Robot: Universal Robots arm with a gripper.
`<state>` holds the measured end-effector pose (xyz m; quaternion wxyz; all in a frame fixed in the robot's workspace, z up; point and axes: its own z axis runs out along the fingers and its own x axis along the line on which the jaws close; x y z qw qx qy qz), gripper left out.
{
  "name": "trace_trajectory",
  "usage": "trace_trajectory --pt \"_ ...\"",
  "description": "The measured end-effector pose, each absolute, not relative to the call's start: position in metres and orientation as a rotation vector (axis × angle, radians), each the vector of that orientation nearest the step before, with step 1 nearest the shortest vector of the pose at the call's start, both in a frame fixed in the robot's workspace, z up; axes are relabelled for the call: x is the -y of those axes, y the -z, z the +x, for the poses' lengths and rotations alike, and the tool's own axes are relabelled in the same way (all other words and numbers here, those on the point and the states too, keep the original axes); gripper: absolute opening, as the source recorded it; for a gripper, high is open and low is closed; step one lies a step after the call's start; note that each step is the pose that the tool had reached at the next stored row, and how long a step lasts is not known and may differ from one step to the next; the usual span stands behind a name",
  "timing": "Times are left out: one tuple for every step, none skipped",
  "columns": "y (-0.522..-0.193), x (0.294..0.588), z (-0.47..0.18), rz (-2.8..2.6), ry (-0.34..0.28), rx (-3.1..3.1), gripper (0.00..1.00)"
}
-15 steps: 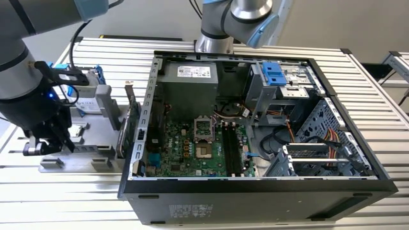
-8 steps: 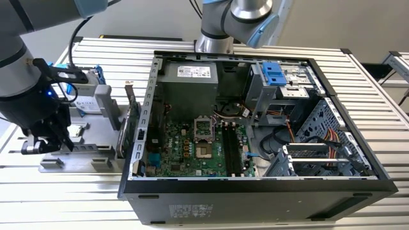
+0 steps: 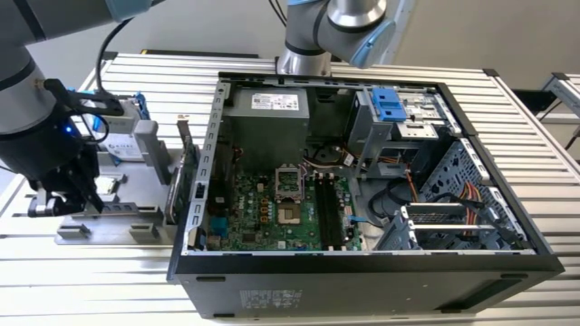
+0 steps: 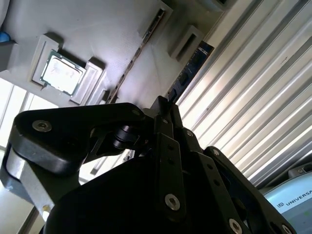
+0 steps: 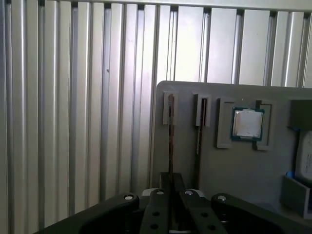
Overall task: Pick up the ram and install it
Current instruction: 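Pick up the ram and move it above insertion slot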
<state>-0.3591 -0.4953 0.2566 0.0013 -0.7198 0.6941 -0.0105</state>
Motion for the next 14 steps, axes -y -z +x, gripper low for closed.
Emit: trace_trajectory --pt "-0.2571 0.4953 -0.3591 -2.259 0.033 -2.179 0.0" --pt "-0.2575 0.4953 -0.3591 -2.259 0.033 -2.179 0.0" --pt "-0.258 0.4953 -0.3591 -2.259 0.033 -2.179 0.0" --pt "-0.2585 0.4953 -0.3591 -2.259 0.033 -2.179 0.0" --pt "-0.2589 0.4953 -0.3591 -2.259 0.033 -2.179 0.0" --pt "-0.2592 0.4953 -0.3591 -2.259 0.033 -2.179 0.0" --pt "-0.2597 0.4953 -0.3591 -2.259 0.033 -2.179 0.0" --pt "-0.2601 0.4953 -0.3591 -2.26 0.033 -2.179 0.0" --pt "-0.2604 0.4953 -0.3591 -2.259 0.033 -2.179 0.0" --pt "-0.2607 0.4953 -0.3591 -2.259 0.033 -2.179 0.0" --pt "-0.2611 0.4953 -0.3591 -2.259 0.033 -2.179 0.0" --pt "-0.2615 0.4953 -0.3591 -2.26 0.033 -2.179 0.0" --pt "-0.2619 0.4953 -0.3591 -2.259 0.033 -2.179 0.0" --pt "-0.2623 0.4953 -0.3591 -2.259 0.033 -2.179 0.0"
